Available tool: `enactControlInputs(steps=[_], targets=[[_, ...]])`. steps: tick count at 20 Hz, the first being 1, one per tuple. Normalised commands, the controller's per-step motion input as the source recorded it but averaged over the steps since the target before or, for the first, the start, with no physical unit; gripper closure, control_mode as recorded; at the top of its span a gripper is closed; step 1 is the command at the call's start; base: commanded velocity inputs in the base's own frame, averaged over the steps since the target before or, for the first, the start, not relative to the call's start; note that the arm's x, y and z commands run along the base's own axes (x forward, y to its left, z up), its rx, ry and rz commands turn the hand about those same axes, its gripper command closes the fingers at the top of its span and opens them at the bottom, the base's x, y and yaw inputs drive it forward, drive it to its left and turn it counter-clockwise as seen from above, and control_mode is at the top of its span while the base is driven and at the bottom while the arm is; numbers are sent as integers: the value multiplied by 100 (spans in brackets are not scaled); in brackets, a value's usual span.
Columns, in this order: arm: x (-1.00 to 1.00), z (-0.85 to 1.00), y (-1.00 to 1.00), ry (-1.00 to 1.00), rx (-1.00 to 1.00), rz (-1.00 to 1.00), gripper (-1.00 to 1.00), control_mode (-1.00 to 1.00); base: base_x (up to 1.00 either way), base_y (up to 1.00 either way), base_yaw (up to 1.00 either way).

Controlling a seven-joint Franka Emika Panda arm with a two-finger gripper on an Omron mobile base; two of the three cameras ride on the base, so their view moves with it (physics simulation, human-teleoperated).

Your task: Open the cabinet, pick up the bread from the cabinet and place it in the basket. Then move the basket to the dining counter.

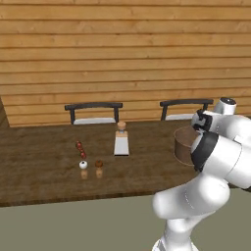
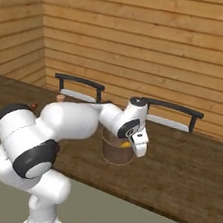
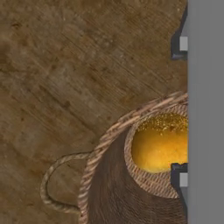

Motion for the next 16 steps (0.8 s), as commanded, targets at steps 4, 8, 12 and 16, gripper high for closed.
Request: enactControlInputs(steps=[4, 8, 12, 16], targets=[[-38, 37, 26, -6, 0, 8, -100, -100, 0, 0, 0], [-72, 39, 54, -8, 0, 10, -100, -100, 0, 0, 0], [-79, 30, 98, -7, 0, 13, -100, -100, 0, 0, 0], [-65, 64, 100, -11, -1, 12, -100, -100, 0, 0, 0]])
